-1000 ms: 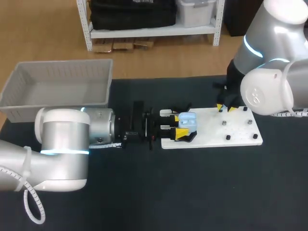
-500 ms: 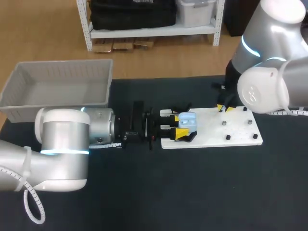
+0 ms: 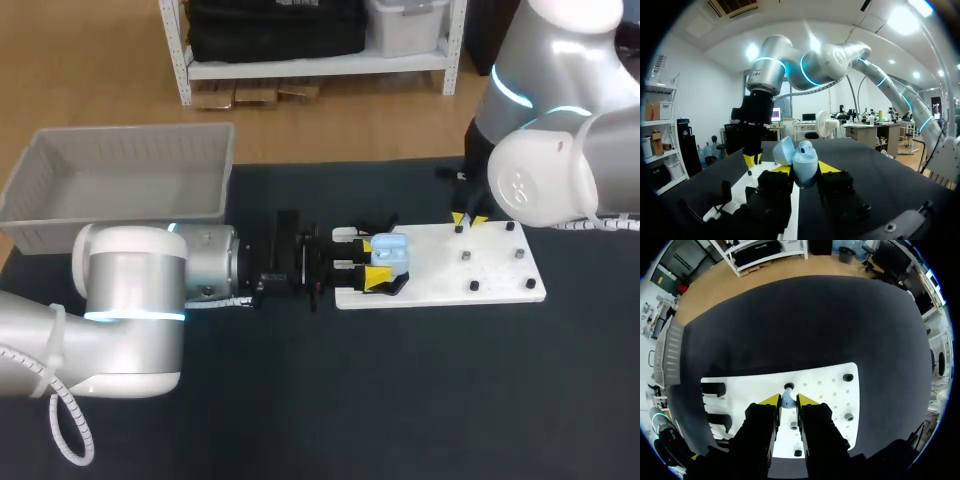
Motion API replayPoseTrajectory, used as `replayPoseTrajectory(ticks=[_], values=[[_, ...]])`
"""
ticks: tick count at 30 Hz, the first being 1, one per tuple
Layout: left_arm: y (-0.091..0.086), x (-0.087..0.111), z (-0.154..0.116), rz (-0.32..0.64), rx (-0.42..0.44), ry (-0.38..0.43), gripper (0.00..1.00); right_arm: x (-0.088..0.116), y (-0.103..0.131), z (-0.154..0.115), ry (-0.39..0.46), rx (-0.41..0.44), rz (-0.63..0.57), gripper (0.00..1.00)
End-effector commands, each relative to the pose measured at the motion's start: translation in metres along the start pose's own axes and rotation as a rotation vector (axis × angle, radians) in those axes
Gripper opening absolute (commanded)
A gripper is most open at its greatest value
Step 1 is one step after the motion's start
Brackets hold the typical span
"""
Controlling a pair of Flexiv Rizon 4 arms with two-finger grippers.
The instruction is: Pick up each earbud case from the left stands, insert the matching earbuds, close the lid, and place the case in the box.
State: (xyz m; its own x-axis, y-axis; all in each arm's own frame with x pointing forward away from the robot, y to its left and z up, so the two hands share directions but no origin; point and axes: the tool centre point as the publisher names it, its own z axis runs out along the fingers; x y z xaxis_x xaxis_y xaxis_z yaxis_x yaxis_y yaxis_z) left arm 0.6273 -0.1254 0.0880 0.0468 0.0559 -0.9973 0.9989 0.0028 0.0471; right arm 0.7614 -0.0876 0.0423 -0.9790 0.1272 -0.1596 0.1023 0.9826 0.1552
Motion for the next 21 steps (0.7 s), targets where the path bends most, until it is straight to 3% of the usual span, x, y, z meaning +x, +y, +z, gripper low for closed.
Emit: replayPoseTrajectory(ticks=[1, 6, 11, 21], values=[[-0.001, 0.0, 0.001, 0.002, -0.008, 0.0, 0.0, 0.015, 0.0, -0.027, -0.016, 0.009, -0.001, 0.0], [-0.001, 0.0, 0.001, 0.002, -0.008, 0.0, 0.0, 0.028, 0.0, -0.06, -0.023, 0.021, -0.015, 0.0], [-0.001, 0.0, 0.001, 0.002, -0.008, 0.0, 0.0, 0.045, 0.005, -0.1, 0.022, 0.018, -0.039, 0.0], [-0.001, 0.0, 0.001, 0.002, -0.008, 0.0, 0.0, 0.092, 0.039, -0.157, 0.065, 0.005, -0.184, 0.0]])
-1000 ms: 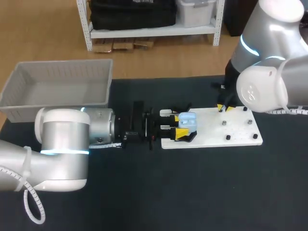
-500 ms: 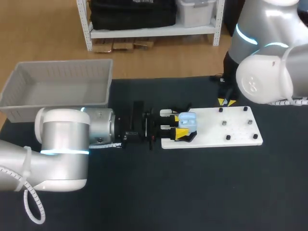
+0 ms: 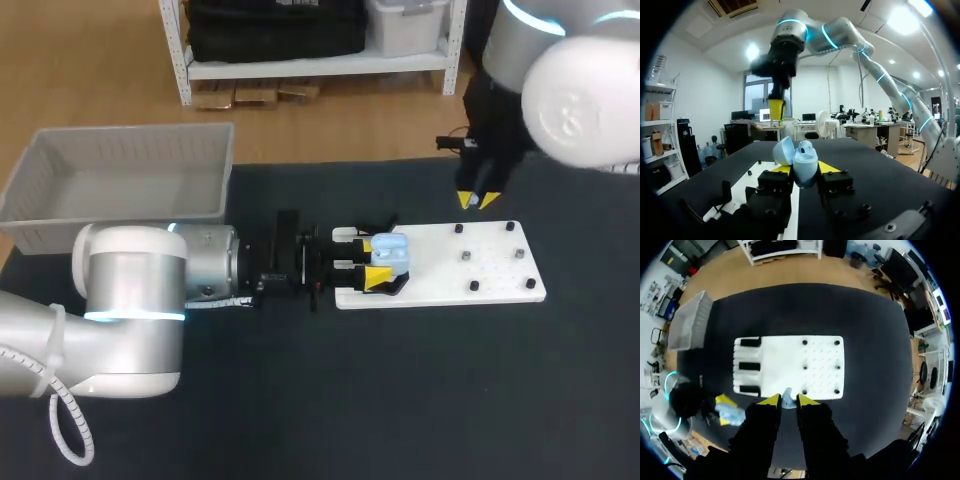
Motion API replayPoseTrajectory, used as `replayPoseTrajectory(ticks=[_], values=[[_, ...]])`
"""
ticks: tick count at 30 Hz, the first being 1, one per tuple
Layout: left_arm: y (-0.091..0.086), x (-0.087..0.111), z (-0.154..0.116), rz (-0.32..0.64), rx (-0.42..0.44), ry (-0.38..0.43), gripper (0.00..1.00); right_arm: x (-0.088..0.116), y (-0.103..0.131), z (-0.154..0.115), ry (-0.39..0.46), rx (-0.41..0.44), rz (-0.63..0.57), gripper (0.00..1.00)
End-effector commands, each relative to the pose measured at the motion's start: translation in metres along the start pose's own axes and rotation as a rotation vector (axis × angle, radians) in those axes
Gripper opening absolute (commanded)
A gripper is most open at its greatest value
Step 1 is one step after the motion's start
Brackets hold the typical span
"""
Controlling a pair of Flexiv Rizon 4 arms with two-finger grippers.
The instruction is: Pick up each earbud case from the left stands, insert the matching earbuds, close the lid, and place the case in the box.
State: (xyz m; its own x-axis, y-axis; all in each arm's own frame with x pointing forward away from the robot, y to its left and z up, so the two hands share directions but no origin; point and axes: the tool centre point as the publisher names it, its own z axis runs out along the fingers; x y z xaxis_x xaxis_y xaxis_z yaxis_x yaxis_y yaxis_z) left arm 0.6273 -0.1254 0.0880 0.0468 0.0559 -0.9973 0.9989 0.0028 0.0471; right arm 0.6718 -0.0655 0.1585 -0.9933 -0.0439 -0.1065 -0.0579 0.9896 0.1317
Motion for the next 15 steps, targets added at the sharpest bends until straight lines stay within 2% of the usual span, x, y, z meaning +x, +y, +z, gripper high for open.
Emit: replayPoseTrajectory(ticks=[1, 10, 15], values=[[-0.001, 0.0, 0.001, 0.002, -0.008, 0.0, 0.0, 0.024, 0.017, -0.032, -0.012, 0.004, -0.035, 0.0], [-0.001, 0.0, 0.001, 0.002, -0.008, 0.0, 0.0, 0.046, 0.059, -0.039, 0.016, -0.002, -0.122, 0.0], [-0.001, 0.0, 0.001, 0.002, -0.008, 0.0, 0.0, 0.047, 0.06, -0.039, 0.02, -0.001, -0.123, 0.0]])
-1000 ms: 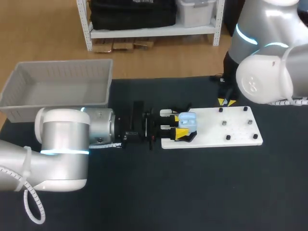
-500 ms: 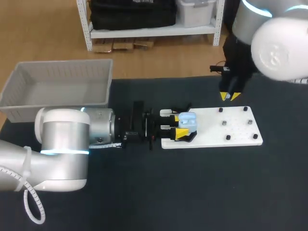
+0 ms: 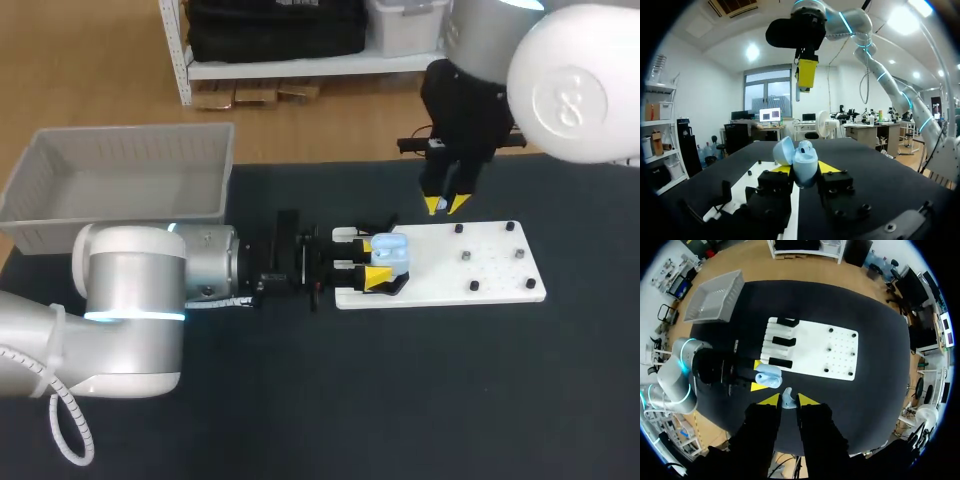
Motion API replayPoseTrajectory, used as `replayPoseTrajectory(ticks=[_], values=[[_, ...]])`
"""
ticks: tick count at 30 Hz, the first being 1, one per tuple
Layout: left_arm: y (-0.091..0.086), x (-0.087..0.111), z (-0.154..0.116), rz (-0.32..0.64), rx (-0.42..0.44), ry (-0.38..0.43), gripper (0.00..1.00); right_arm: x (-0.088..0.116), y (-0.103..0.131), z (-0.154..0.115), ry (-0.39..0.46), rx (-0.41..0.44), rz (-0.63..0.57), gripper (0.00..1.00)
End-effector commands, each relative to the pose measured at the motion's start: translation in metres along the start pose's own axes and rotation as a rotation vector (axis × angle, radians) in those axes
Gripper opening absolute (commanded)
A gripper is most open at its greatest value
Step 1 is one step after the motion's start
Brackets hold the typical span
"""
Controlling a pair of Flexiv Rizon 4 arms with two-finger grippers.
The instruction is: Pick up each earbud case from the left stands, insert the matching earbuds, close the lid, and place the case in the box.
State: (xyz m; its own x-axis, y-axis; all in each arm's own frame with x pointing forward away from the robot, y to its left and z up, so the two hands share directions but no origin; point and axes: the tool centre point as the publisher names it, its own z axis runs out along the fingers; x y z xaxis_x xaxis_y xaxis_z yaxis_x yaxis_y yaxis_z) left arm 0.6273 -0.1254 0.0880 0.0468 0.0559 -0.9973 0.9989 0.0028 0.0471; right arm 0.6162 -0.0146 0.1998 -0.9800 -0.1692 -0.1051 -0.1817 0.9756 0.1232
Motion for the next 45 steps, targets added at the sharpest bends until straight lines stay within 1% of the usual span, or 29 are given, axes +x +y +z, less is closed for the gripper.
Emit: replayPoseTrajectory(ticks=[1, 13, 16, 22, 29, 37, 45], values=[[-0.001, 0.0, 0.001, 0.002, -0.008, 0.0, 0.0, -0.002, 0.001, 0.0, 0.003, 0.004, 0.002, 0.0], [-0.001, 0.0, 0.001, 0.002, -0.008, 0.0, 0.0, -0.002, 0.001, 0.0, 0.003, 0.004, 0.002, 0.0], [-0.001, 0.0, 0.001, 0.002, -0.008, 0.0, 0.0, -0.005, 0.018, -0.004, -0.001, 0.035, -0.085, 0.0], [-0.001, 0.0, 0.001, 0.002, -0.008, 0.0, 0.0, -0.001, 0.04, -0.001, 0.04, 0.065, -0.198, 0.0], [-0.001, 0.0, 0.001, 0.002, -0.008, 0.0, 0.0, 0.006, 0.053, 0.009, 0.082, 0.082, -0.258, 0.0], [-0.001, 0.0, 0.001, 0.002, -0.008, 0.0, 0.0, 0.014, 0.059, 0.025, 0.053, 0.042, -0.262, 0.0], [-0.001, 0.0, 0.001, 0.002, -0.008, 0.0, 0.0, 0.017, 0.062, 0.038, 0.002, 0.06, -0.262, 0.0]])
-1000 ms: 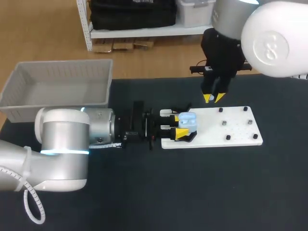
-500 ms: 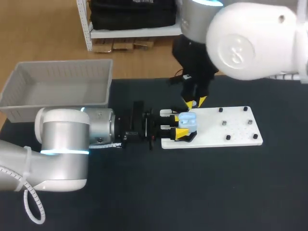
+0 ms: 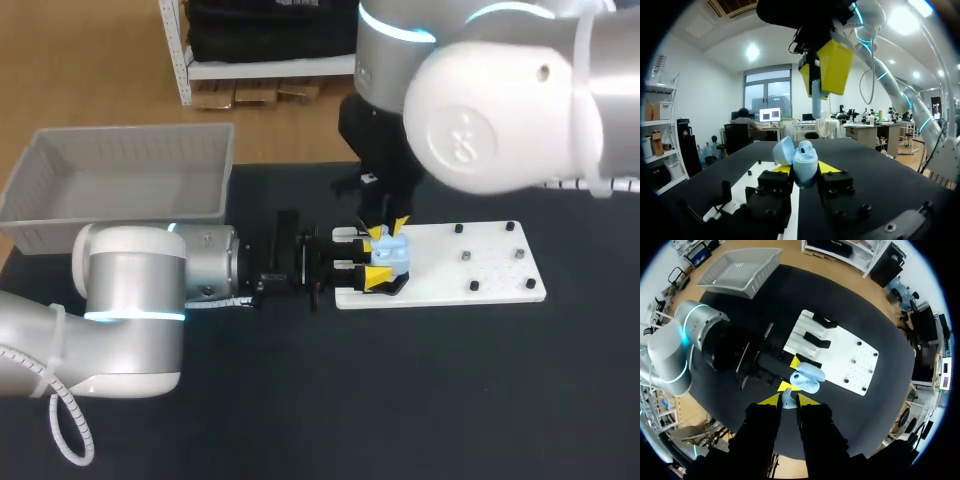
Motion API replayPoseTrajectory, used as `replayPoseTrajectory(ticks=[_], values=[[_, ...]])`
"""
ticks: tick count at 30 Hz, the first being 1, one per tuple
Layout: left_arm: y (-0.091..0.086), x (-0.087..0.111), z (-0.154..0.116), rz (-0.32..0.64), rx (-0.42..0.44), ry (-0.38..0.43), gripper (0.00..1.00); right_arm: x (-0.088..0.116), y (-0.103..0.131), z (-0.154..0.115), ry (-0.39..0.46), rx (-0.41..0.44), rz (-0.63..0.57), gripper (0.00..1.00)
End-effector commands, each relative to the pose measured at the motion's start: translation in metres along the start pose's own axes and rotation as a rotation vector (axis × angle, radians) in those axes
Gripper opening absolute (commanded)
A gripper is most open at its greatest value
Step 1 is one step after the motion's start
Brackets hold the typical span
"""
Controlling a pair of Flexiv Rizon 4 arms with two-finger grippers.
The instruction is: Pick up each earbud case from the left stands, insert the matching earbuds, close the lid, and place the case in the box.
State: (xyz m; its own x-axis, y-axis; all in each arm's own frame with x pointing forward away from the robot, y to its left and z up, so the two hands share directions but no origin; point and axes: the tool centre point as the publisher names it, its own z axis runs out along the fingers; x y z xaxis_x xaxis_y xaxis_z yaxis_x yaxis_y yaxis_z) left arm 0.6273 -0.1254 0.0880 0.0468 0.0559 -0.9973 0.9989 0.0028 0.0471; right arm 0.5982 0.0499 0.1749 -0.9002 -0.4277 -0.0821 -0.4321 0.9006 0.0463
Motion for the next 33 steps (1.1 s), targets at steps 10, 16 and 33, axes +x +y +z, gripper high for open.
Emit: replayPoseTrajectory(ticks=[10, 16, 33], values=[[-0.001, 0.0, 0.001, 0.002, -0.008, 0.0, 0.0, 0.007, -0.002, 0.017, -0.051, 0.038, 0.018, 0.0], [-0.001, 0.0, 0.001, 0.002, -0.008, 0.0, 0.0, 0.006, -0.004, 0.022, -0.047, 0.036, 0.019, 0.0], [-0.001, 0.0, 0.001, 0.002, -0.008, 0.0, 0.0, -0.001, -0.011, 0.031, -0.058, 0.027, 0.008, 0.0]])
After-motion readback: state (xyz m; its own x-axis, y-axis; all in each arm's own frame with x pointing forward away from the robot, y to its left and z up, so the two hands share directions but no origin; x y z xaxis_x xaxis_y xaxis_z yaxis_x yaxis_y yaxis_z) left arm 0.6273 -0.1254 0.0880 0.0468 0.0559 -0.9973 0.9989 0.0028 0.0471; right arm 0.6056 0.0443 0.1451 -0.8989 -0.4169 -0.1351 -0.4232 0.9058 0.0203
